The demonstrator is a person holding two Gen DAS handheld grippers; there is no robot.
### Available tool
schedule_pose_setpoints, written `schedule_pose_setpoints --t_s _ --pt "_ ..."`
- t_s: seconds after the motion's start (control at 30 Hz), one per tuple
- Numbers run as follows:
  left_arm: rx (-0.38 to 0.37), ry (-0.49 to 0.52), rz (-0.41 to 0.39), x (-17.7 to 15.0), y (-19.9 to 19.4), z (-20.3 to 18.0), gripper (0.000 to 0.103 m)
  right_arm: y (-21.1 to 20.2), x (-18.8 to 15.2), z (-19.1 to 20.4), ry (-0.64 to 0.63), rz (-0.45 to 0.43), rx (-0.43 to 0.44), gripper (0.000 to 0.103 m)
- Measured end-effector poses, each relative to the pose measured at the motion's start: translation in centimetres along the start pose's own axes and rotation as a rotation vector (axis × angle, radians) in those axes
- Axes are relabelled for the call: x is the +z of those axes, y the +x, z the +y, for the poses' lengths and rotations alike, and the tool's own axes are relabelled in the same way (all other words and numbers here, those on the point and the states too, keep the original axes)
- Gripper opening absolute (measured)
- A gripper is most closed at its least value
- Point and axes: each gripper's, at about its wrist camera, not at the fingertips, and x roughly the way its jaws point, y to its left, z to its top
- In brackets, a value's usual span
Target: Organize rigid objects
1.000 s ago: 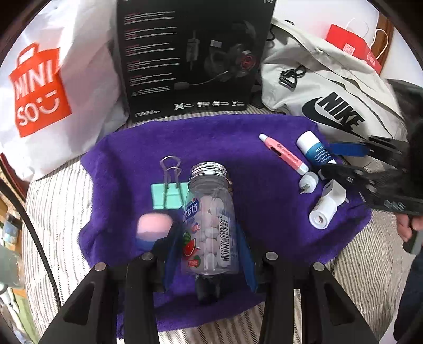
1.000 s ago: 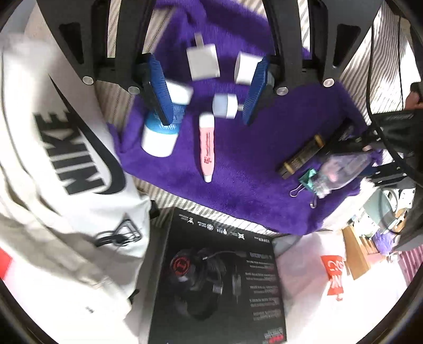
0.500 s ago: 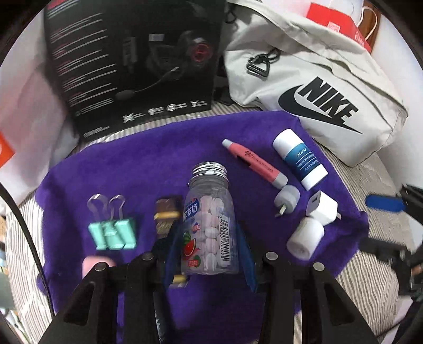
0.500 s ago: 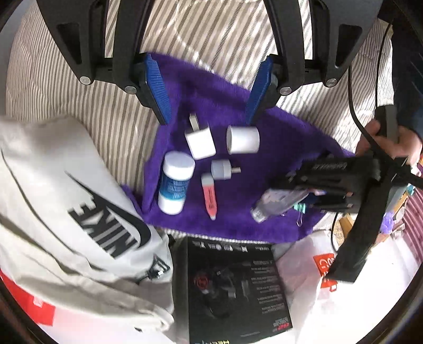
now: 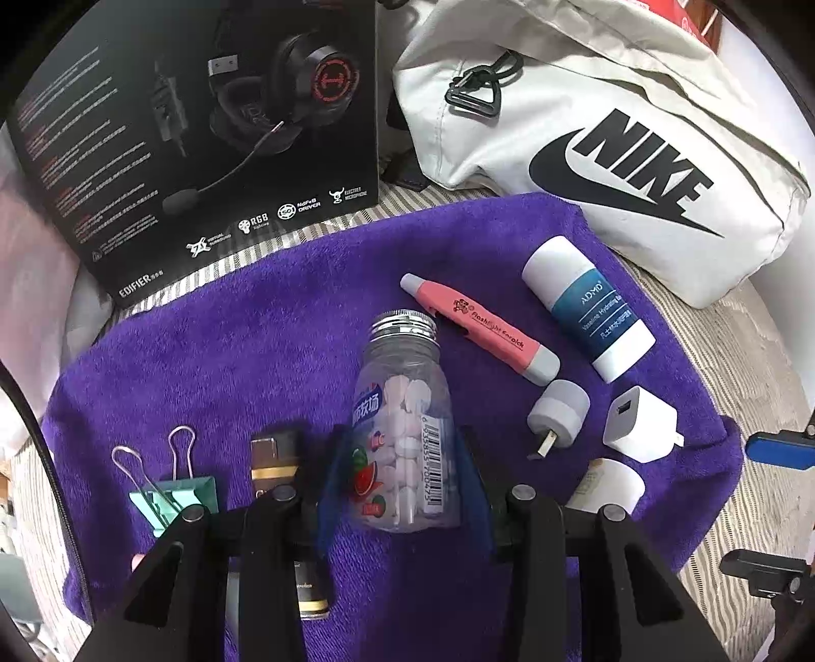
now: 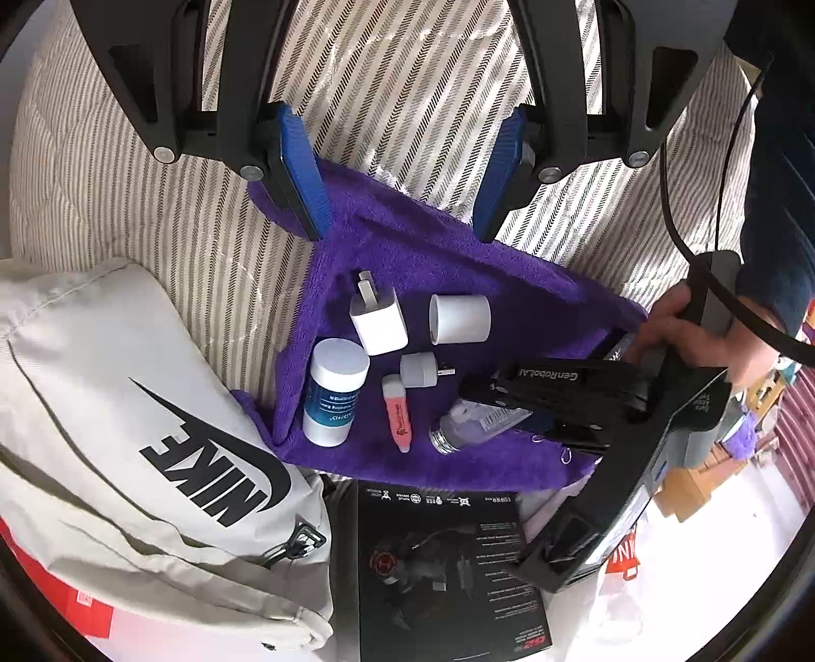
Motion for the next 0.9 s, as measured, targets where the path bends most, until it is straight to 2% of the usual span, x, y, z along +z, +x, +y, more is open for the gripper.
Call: schedule_pose_setpoints --t_s 0.4,0.9 --pt "0.021 0.014 -0.012 -0.3 -0.1 -0.4 0.040 -0.3 -0.9 0.3 0.033 -0.007 0.042 0.058" --pt "0.037 0.004 0.006 -1.9 -0.7 -0.8 0.052 -2.0 -2.6 0.6 0.068 -0.019 0.045 0.058"
